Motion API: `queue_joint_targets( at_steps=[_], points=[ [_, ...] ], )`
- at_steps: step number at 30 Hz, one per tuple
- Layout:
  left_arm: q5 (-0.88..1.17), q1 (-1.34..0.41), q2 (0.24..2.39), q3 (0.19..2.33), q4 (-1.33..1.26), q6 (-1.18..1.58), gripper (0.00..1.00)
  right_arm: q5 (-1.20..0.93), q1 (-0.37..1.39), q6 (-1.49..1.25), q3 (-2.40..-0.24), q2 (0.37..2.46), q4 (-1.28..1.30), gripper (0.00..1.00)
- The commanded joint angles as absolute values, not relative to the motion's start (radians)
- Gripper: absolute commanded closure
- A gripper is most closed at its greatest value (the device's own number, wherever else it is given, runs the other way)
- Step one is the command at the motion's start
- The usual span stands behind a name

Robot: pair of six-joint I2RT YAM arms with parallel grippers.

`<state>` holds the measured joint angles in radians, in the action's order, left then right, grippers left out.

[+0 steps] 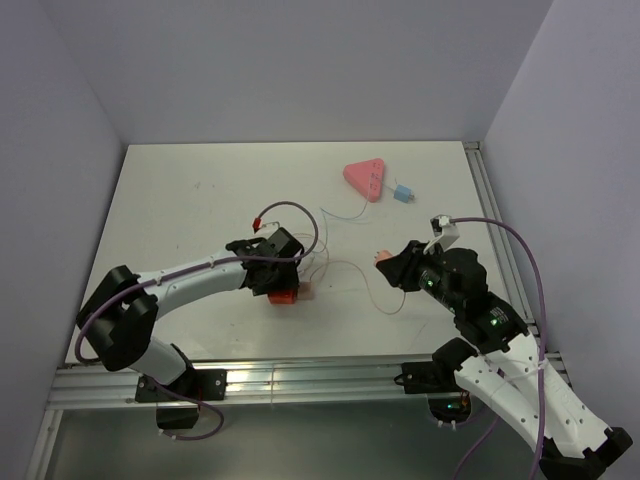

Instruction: Insert the plug

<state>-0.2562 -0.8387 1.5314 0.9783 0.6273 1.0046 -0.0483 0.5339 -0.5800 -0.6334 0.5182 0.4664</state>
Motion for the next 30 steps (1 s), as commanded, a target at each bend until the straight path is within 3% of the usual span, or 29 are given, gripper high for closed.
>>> queue_joint_targets(
  at_steps=[1,12,21,30],
  points=[
    [-0.301,-0.845,1.468,0.936,0.515,0.89,1.0,-0.074,0.529,-0.575,-0.653,0.52,0.449,1.0],
    [-0.242,-0.974,1.23,0.805,0.187,0.602,1.0,-0.362,0.529,-0.473,-0.788,0.75,0.595,1.0],
    [-0.261,-1.144,0.954,0.635,-0.044,0.218,1.0,-0.514,0.531,-0.508,-0.864,0.743,0.638,1.0],
    [0.02,-1.144,0.798,0.546,-0.063,-0.13,1.0,-0.656,0.529,-0.52,-0.867,0.775,0.615,1.0]
  ],
)
